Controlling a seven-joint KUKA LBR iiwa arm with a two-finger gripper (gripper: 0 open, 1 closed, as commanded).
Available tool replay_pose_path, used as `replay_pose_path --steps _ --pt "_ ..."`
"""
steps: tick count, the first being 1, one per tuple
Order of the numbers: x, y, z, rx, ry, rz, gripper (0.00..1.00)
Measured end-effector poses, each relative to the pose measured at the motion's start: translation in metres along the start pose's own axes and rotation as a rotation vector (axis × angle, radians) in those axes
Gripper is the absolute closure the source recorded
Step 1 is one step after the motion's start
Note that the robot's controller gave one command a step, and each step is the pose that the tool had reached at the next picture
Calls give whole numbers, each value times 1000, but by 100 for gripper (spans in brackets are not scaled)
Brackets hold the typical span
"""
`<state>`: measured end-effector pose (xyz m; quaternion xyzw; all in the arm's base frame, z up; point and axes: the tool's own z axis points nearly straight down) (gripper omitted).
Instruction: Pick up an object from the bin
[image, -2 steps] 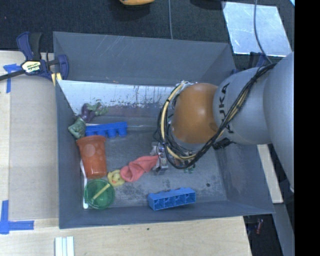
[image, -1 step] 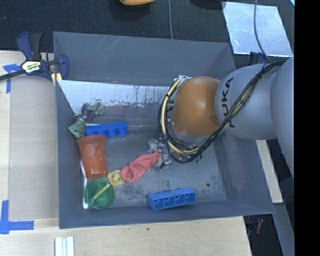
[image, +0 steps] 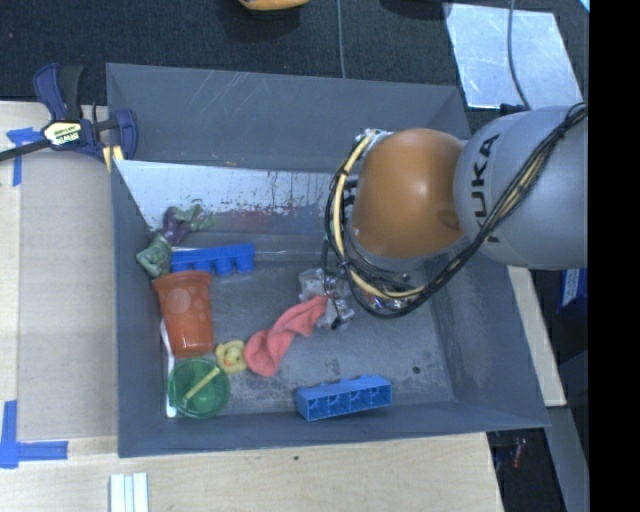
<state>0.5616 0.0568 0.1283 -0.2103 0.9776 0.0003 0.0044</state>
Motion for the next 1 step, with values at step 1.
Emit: replay_pose_path --steps 1 --pt "-5 4 -76 2 -2 33 100"
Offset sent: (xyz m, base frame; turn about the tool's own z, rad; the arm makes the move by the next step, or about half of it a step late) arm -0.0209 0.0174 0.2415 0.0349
